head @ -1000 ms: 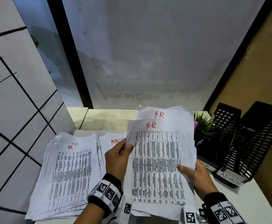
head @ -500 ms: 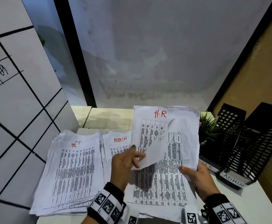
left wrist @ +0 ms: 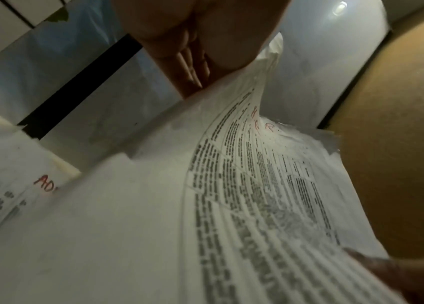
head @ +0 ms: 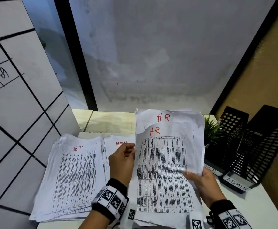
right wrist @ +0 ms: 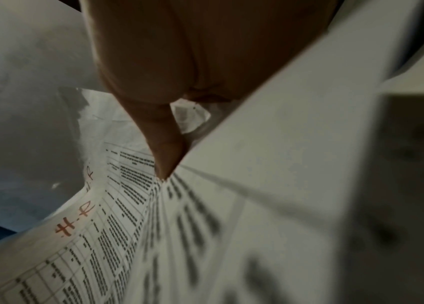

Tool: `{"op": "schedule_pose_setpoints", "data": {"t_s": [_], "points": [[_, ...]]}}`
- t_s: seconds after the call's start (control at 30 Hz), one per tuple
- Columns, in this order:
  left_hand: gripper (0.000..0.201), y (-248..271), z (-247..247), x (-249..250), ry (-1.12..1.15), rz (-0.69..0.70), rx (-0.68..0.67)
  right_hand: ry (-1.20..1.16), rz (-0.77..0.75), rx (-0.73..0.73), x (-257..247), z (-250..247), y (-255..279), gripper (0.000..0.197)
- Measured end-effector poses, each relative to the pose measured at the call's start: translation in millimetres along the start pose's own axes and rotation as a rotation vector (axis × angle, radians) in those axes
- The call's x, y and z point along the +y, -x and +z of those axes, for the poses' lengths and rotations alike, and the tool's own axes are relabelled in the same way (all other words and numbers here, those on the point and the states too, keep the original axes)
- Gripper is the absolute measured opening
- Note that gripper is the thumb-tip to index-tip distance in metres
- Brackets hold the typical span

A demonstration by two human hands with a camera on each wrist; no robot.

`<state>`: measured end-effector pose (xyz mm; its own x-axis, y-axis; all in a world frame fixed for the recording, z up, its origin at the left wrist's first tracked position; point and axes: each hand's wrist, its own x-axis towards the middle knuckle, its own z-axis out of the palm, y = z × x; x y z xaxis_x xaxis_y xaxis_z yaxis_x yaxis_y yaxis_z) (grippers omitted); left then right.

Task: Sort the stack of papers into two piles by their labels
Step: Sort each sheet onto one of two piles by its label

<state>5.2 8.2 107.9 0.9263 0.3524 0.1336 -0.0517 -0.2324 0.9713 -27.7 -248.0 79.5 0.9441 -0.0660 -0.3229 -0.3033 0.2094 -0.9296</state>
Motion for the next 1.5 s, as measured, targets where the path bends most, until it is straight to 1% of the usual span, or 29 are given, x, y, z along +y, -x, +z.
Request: {"op": "schedule_pose_setpoints", "data": {"t_s": [0.1, 0.17, 0.23, 0.33, 0.43, 0.5, 0.57, 0.6, 0.63, 0.7, 0.73, 0.77, 0.8, 0.87, 0.9, 0.93, 0.97, 1.03, 1.07, 1.13, 1.17, 1.23, 1.27, 1.3, 1.33, 1.4, 1.43, 1.5], "points": [[0.025, 6.4, -4.9, -5.3, -0.087, 0.213, -0.026, -0.011, 0.011, 0.015, -0.1, 0.4, 0.7, 0.039], [0.021, 10.1, -8.4, -7.3, -0.132, 0.364, -0.036, -0.023, 0.001, 0.007, -0.5, 2.2, 1.9, 0.051], [0.016, 14.5, -10.8, -6.4, -0.155, 0.466, -0.037, -0.028, -0.008, -0.008, 0.0, 2.8, 1.7, 0.069], [0.019, 18.1, -12.9, -10.3, -0.15, 0.538, -0.027, -0.026, -0.003, -0.017, 0.4, 3.9, 1.1, 0.078], [0.018, 20.1, -12.1, -12.8, -0.142, 0.62, -0.03, -0.029, -0.008, -0.03, 2.3, 4.7, 0.4, 0.098], [0.014, 21.6, -10.9, -6.5, -0.187, 0.675, -0.011, -0.048, -0.015, -0.035, 2.8, 5.4, 0.2, 0.102], [0.012, 24.9, -10.4, -1.4, -0.17, 0.678, -0.016, -0.052, -0.016, -0.024, 2.2, 5.4, 0.2, 0.103], [0.012, 27.9, -11.5, 1.4, -0.127, 0.64, -0.052, -0.056, -0.021, -0.02, 1.5, 5.5, 0.4, 0.103], [0.018, 32.0, -13.9, 5.2, -0.066, 0.564, -0.111, -0.06, -0.025, -0.016, 1.8, 4.9, 0.1, 0.103], [0.041, 40.4, -19.1, 8.8, 0.055, 0.361, -0.262, -0.066, -0.022, -0.015, 0.2, 5.6, 1.3, 0.1], [0.051, 43.2, -20.2, 8.0, 0.072, 0.263, -0.312, -0.079, -0.022, -0.022, -1.2, 6.3, 2.4, 0.095], [0.058, 44.7, -20.6, 7.4, 0.061, 0.176, -0.335, -0.09, -0.019, -0.028, -1.5, 6.8, 2.9, 0.088], [0.054, 44.6, -20.1, 5.0, 0.056, 0.103, -0.337, -0.099, -0.009, -0.033, -1.7, 7.5, 3.2, 0.081], [0.022, 41.2, -15.6, -3.8, 0.076, 0.055, -0.276, -0.117, 0.0, -0.05, -1.9, 8.6, 3.8, 0.062], [0.01, 41.1, -15.5, -4.1, 0.098, 0.07, -0.253, -0.12, 0.009, -0.042, -1.4, 9.4, 3.6, 0.052], [0.008, 40.7, -14.8, -5.9, 0.142, 0.097, -0.234, -0.12, 0.015, -0.037, -2.4, 11.2, 4.0, 0.046], [0.011, 40.4, -14.8, -4.3, 0.182, 0.104, -0.216, -0.122, 0.019, -0.03, -1.5, 11.9, 3.3, 0.044], [0.017, 38.8, -15.6, 1.5, 0.284, 0.031, -0.19, -0.108, 0.034, -0.007, -1.0, 13.3, 3.3, 0.049], [0.016, 37.9, -16.7, 2.0, 0.331, -0.009, -0.187, -0.105, 0.039, 0.004, -0.6, 12.3, 2.6, 0.051], [0.009, 37.3, -19.7, 1.9, 0.323, 0.012, -0.183, -0.113, 0.056, 0.029, -1.0, 9.5, 3.0, 0.043], [0.011, 36.2, -21.4, -0.2, 0.283, 0.035, -0.176, -0.115, 0.06, 0.024, -2.1, 9.3, 4.0, 0.04], [0.012, 35.7, -24.1, -2.1, 0.301, 0.039, -0.142, -0.099, 0.059, -0.008, -5.2, 12.3, 6.8, 0.047], [0.01, 35.5, -26.5, -1.2, 0.326, 0.016, -0.115, -0.082, 0.05, -0.031, -7.0, 13.1, 8.3, 0.05], [0.008, 36.6, -29.3, 3.4, 0.352, -0.009, -0.11, -0.066, 0.042, -0.048, -6.2, 13.9, 9.0, 0.048], [0.006, 35.1, -34.0, 3.8, 0.375, -0.06, -0.098, -0.05, 0.044, -0.052, -6.4, 13.9, 10.1, 0.042], [0.016, 28.0, -50.4, 4.0, 0.402, -0.174, -0.031, -0.062, 0.061, -0.017, -3.3, 10.5, 7.4, 0.031], [0.016, 22.2, -61.5, -0.5, 0.41, -0.239, 0.031, -0.089, 0.063, 0.02, -0.8, 6.7, 5.8, 0.031], [0.013, 7.4, -86.8, -19.9, 0.418, -0.356, 0.223, -0.099, 0.067, 0.076, 2.2, 1.3, 2.9, 0.035]]}}
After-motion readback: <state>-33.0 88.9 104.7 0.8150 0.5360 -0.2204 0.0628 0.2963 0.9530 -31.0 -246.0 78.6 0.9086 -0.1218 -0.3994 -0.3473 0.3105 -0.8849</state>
